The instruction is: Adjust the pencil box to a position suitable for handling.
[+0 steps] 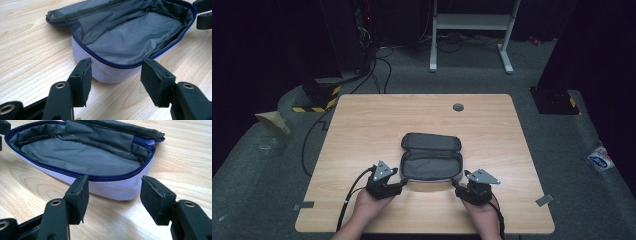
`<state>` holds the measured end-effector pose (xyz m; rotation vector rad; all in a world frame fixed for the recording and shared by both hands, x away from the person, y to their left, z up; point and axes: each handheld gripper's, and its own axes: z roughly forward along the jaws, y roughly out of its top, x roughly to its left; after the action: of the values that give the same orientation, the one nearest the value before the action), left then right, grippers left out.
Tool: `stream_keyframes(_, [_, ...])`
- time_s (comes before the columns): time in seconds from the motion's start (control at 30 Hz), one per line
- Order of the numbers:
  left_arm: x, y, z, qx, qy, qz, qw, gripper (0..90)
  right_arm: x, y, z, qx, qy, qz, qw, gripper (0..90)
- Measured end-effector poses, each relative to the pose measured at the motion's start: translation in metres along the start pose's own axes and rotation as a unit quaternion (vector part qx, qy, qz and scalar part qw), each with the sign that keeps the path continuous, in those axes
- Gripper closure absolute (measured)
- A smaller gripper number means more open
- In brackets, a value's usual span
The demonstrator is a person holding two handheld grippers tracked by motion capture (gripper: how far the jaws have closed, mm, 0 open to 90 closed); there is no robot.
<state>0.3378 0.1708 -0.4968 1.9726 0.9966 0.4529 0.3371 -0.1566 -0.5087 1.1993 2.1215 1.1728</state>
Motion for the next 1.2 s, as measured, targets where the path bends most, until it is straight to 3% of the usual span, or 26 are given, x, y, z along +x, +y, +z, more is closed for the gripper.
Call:
stream_keyframes(0.2, [0.006, -0.004, -0.01, -0.005, -0.008, -0.006, 0.9999, 42.3, -0.004, -0.001, -0.009, -0.011, 0.0, 0.006, 0.9999, 40.5])
stream_keyframes(0.43, [0.023, -0.011, -0.022, 0.002, 0.003, -0.007, 1.0, 42.1, -0.012, -0.005, -0.012, -0.004, -0.003, 0.006, 1.0, 41.0])
stream_keyframes(0.6, [0.042, -0.021, -0.031, 0.023, 0.019, -0.011, 0.9995, 42.4, -0.025, -0.01, -0.016, 0.002, -0.024, 0.014, 0.9996, 41.8])
stream_keyframes(0.63, [0.051, -0.026, -0.034, 0.032, 0.025, -0.013, 0.9991, 42.5, -0.031, -0.012, -0.018, 0.007, -0.03, 0.02, 0.9993, 42.1])
stream_keyframes(0.9, [0.077, -0.047, -0.052, 0.047, 0.038, -0.029, 0.9977, 43.5, -0.049, -0.023, -0.025, 0.035, -0.063, 0.018, 0.9973, 42.1])
stream_keyframes(1.03, [0.082, -0.057, -0.062, 0.045, 0.04, -0.031, 0.9977, 45.4, -0.059, -0.03, -0.031, 0.057, -0.082, 0.021, 0.9948, 42.6])
stream_keyframes(1.2, [0.08, -0.065, -0.07, 0.055, 0.031, -0.023, 0.9978, 48.0, -0.062, -0.033, -0.032, 0.076, -0.094, 0.02, 0.9925, 42.6])
